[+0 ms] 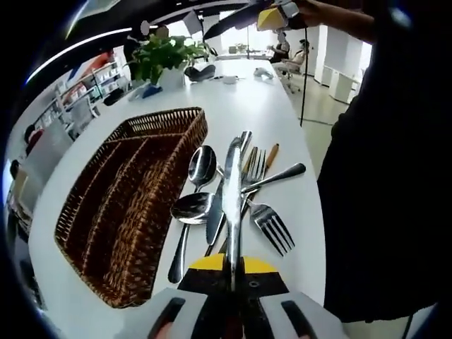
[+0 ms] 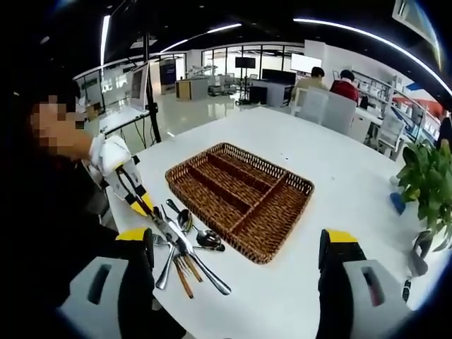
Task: Arrange the knives, forks, and spoons in their matching storage slots by inserting each utensil handle-first until every utensil is classified and aligned in the correct compartment
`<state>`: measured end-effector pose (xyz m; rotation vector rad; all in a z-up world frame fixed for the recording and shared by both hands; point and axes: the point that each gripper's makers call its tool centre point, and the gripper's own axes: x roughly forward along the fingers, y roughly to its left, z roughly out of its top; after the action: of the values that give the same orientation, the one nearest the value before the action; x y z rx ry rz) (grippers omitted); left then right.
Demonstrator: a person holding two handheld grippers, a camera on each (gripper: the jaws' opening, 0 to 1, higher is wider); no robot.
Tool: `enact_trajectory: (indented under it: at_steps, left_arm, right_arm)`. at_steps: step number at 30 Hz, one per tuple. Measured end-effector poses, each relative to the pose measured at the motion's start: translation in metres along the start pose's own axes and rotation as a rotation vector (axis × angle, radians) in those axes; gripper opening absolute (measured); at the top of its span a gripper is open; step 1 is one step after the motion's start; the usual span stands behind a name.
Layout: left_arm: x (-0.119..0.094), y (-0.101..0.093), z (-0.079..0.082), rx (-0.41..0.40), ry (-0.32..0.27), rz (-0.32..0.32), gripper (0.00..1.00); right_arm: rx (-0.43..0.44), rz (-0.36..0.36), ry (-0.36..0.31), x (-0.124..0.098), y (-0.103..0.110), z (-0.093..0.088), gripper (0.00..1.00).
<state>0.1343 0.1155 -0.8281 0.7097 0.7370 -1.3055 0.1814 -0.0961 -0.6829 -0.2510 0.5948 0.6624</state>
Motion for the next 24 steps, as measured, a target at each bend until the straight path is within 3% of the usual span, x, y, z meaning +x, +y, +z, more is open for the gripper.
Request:
enact_trajectory:
  at_steps: [11, 24]
  left_arm:
    - [-0.017, -0.004, 0.017, 0.019, 0.019, -0.053, 0.03]
    - [-0.047, 0.011, 0.043, 0.075, 0.056, -0.066, 0.03]
  right_arm:
    - [0.010, -0.023, -0.017, -0.007, -0.005, 0.004, 0.99]
    - [0.025, -0.041, -0.041, -0.020, -0.014, 0.008, 0.99]
